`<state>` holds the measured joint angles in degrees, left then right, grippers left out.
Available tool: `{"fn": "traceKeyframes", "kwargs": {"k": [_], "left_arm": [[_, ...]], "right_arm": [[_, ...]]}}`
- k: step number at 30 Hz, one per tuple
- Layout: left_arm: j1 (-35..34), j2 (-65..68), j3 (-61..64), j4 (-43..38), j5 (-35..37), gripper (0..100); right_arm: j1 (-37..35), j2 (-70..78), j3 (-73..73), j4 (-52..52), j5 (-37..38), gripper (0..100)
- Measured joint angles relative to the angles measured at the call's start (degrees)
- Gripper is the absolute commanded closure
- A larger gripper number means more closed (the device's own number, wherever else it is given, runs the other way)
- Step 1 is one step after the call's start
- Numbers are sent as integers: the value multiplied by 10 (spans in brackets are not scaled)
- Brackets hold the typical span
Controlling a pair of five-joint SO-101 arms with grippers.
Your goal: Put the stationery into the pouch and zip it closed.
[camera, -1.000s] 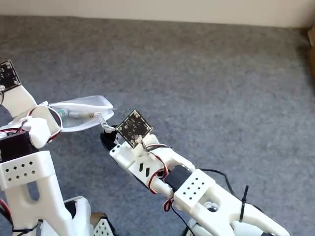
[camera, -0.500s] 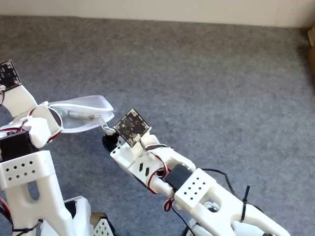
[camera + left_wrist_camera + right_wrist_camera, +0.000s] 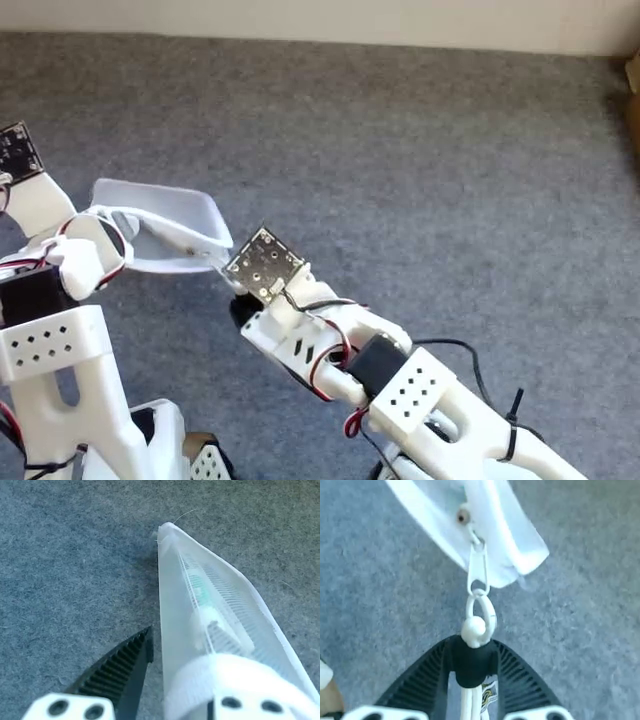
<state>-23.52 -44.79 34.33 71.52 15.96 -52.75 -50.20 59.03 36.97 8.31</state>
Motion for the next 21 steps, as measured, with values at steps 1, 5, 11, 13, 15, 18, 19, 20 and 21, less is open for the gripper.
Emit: {"fn": "traceKeyframes", "kwargs": {"k": [1,5,11,13,15,18,19,20,21], "left_arm": [[1,1,0,0,0,812],[6,2,0,0,-2,811],[25,2,-7,0,-77,811],[47,2,-7,0,-103,811],[80,2,-7,0,-121,811],[127,3,-12,0,-133,811],[142,4,-18,-1,-135,811],[156,4,-22,-2,-135,811],[167,4,-25,-8,-136,811]], "right_arm": [[0,0,0,11,0,995],[11,-1,-4,61,0,995],[63,-1,-8,91,2,995],[71,-1,-8,93,2,995],[75,-1,-8,94,2,995],[79,0,-7,98,2,995],[80,0,-7,103,2,995],[80,0,-7,112,2,995],[81,0,-7,123,2,995]]}}
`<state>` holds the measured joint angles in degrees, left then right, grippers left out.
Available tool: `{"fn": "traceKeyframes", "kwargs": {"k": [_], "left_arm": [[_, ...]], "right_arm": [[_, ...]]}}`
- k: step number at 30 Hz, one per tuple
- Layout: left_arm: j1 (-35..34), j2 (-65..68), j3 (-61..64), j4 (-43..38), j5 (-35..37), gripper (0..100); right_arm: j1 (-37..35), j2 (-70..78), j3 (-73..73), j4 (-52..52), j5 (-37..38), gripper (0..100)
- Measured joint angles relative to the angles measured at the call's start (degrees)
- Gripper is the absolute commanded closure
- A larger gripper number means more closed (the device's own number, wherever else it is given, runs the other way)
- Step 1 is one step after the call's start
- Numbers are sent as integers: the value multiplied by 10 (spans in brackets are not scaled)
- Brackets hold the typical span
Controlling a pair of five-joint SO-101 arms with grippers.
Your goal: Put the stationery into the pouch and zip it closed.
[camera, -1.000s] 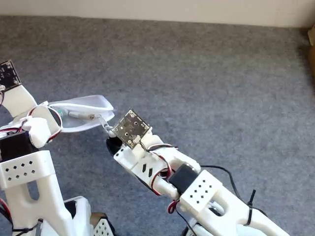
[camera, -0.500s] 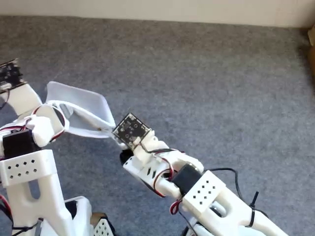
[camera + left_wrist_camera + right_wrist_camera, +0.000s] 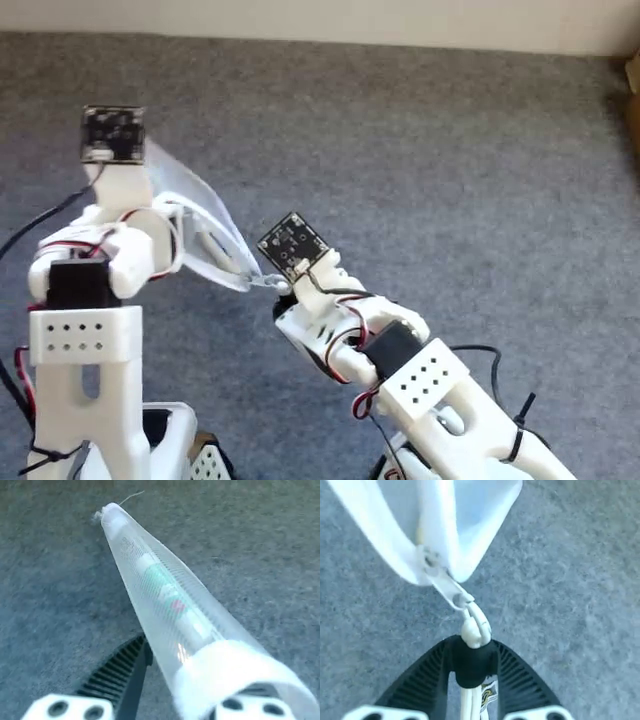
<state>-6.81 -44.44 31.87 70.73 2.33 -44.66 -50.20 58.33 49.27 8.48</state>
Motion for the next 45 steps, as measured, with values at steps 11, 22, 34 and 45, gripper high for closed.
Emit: {"fn": "traceKeyframes", "kwargs": {"k": [11,22,34,45], "left_arm": [[112,2,-2,-91,-66,814],[138,2,39,-229,-69,815],[193,2,63,-252,-69,764],[199,-6,63,-250,-58,761]], "right_arm": [[1,0,0,62,2,995],[1,0,0,62,2,995],[55,-25,0,64,2,995],[108,-249,30,65,3,995]]}}
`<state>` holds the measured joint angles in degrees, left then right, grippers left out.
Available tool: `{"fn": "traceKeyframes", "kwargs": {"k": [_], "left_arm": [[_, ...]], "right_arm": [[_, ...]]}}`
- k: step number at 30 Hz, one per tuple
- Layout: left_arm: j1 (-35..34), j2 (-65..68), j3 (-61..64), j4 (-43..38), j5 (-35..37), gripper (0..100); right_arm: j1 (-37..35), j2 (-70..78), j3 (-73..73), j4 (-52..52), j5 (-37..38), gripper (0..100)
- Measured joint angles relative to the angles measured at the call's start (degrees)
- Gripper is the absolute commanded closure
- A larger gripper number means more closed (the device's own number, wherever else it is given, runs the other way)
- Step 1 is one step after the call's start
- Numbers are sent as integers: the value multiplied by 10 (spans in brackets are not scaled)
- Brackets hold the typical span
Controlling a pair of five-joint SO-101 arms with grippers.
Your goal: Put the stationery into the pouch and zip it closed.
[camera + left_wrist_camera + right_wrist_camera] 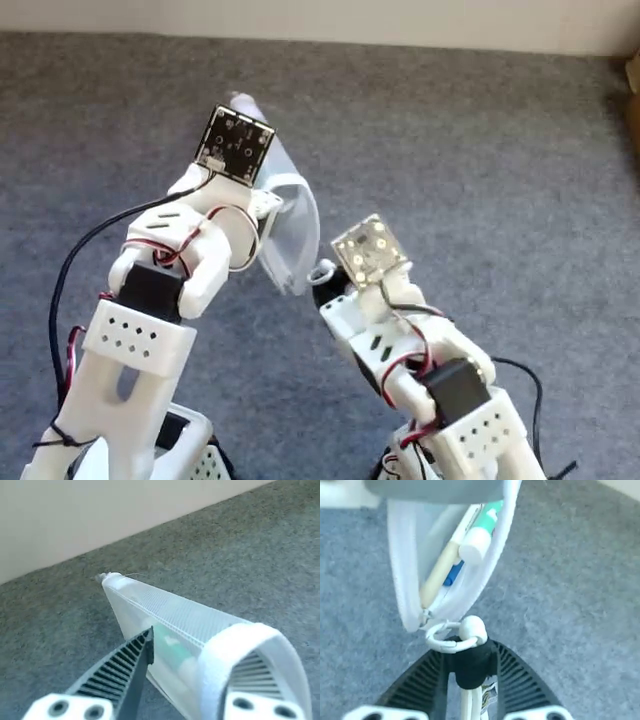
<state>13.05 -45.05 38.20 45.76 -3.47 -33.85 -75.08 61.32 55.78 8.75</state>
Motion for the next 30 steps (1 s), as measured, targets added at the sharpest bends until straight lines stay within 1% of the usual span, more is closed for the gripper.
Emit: {"fn": "traceKeyframes", "kwargs": {"k": [3,6,11,14,21,30], "left_arm": [[2,-28,0,4,18,762],[8,-76,0,27,33,764],[9,-153,0,71,38,763],[7,-182,19,75,39,764],[7,-196,40,82,39,764],[6,-196,40,138,19,766]], "right_arm": [[0,-13,2,0,0,995],[4,-17,2,0,0,995],[4,-17,2,0,0,995],[4,-17,2,0,0,995],[5,-17,2,0,0,995],[5,-17,2,0,0,995]]}}
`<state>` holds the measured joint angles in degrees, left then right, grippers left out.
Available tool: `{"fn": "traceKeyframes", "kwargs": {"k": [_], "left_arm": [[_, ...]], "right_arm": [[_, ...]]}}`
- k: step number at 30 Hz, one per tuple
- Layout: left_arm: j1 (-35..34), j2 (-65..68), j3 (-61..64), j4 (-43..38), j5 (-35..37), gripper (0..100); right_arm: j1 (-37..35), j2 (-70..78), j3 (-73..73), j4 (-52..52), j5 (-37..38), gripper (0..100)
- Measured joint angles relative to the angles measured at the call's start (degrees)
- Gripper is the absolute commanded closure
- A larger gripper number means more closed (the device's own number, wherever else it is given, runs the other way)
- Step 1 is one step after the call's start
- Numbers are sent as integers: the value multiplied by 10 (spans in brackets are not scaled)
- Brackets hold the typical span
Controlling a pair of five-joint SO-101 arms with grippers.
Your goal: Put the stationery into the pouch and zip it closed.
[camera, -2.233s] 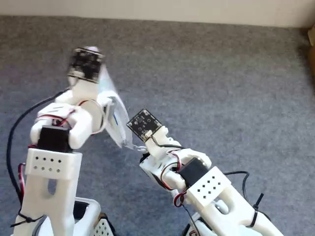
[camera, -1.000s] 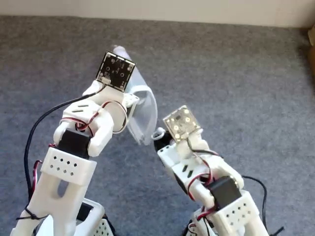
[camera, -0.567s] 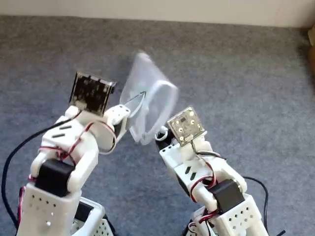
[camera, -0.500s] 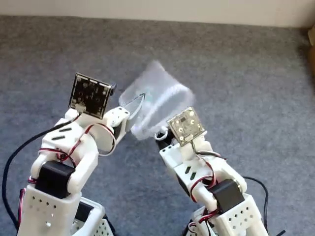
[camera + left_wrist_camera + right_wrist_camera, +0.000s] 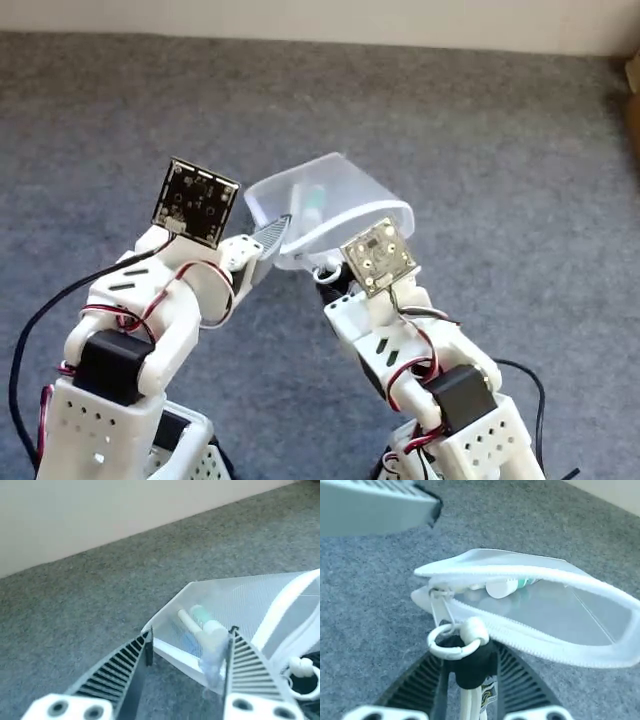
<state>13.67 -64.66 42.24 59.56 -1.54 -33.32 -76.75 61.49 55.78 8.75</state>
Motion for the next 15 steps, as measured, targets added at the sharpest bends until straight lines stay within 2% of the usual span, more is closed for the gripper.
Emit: {"fn": "traceKeyframes", "kwargs": {"k": [4,9,15], "left_arm": [[-45,-19,2,6,4,766],[-121,-92,29,8,84,766],[-136,-212,105,8,122,766]], "right_arm": [[0,0,0,-50,-8,995],[2,0,0,-151,-31,995],[-14,51,-35,-206,-33,995]]}}
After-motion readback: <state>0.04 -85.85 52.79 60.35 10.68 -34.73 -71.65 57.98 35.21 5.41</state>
